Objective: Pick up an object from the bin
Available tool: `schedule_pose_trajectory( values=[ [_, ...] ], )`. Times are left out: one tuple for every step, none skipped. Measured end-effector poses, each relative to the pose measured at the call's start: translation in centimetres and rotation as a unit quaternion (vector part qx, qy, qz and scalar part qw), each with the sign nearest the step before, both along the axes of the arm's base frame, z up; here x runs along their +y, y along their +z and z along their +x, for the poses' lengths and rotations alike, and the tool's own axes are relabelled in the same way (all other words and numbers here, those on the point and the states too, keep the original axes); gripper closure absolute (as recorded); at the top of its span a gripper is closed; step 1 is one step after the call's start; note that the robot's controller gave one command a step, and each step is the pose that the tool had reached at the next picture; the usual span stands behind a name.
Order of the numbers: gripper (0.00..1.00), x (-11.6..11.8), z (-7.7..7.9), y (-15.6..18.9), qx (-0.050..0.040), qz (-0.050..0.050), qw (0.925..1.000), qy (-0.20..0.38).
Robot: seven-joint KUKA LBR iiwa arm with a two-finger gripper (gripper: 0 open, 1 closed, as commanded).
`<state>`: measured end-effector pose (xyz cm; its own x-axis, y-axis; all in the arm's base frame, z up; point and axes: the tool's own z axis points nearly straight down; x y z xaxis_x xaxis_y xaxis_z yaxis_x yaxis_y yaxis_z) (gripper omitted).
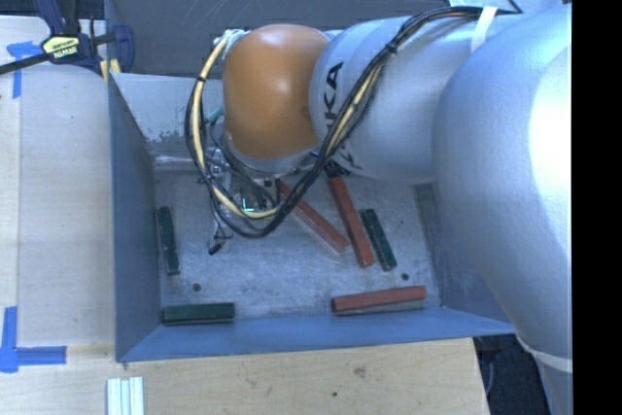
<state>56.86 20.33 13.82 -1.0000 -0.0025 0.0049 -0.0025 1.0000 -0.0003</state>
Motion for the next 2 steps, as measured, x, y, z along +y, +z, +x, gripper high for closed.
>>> schedule_pose_trajectory(
  values=[
    [0.00, -7.9, 5.8, -4.5, -0.0043, -0.002, 1.0000, -0.005],
    [0.00, -16.3, 5.2, -6.9, -0.0026, -0.002, 0.9987, 0.051]
  ],
)
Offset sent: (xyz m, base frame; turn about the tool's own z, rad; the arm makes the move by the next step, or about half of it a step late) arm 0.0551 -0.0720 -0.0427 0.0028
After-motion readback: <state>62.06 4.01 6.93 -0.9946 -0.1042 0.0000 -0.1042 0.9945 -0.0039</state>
